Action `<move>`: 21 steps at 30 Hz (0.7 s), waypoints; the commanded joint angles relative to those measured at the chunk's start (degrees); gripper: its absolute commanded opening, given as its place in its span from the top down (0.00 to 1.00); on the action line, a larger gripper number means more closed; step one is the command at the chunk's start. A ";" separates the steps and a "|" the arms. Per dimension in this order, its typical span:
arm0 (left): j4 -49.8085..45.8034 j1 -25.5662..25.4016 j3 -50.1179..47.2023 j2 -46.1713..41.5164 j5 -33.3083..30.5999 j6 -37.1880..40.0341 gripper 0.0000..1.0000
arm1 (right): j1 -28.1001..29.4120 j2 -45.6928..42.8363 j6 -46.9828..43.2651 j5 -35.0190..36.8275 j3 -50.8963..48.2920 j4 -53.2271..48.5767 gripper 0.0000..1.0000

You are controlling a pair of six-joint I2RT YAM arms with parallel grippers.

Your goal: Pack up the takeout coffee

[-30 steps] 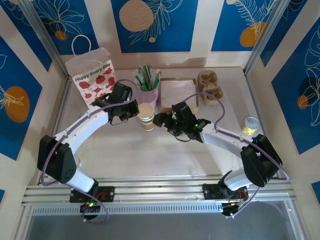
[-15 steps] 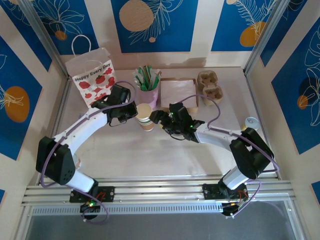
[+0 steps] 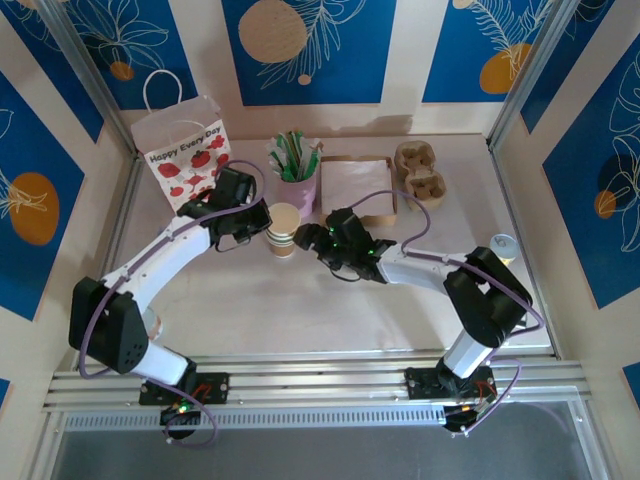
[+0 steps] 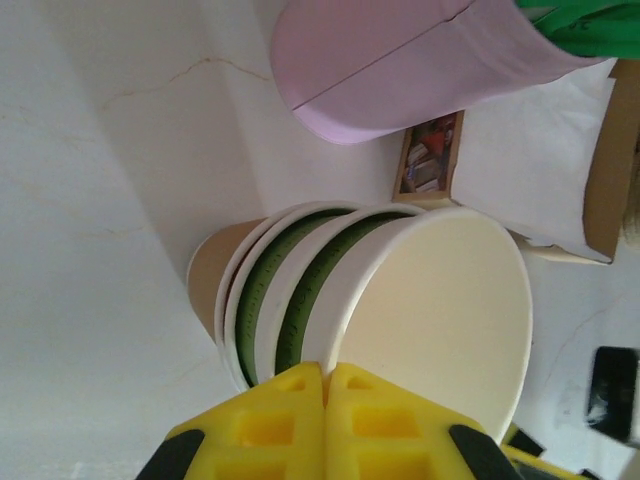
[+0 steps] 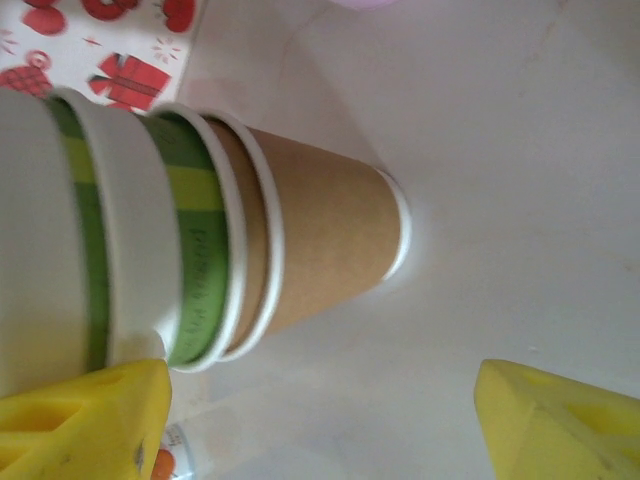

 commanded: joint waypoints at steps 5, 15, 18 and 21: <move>2.64 0.26 0.95 -2.80 2.56 -1.47 1.00 | 1.08 -0.78 -1.66 3.04 1.57 -5.50 0.20; -1.36 3.13 8.26 -1.22 1.41 1.41 1.00 | 1.34 -5.75 -8.01 3.06 2.98 -9.33 0.18; -4.39 4.29 13.51 -0.15 0.06 4.07 1.00 | 1.34 -7.29 -10.15 2.36 3.52 -11.21 0.17; -7.23 4.49 18.51 1.37 -1.12 6.56 1.00 | 1.51 -8.70 -11.93 3.36 3.97 -13.96 0.17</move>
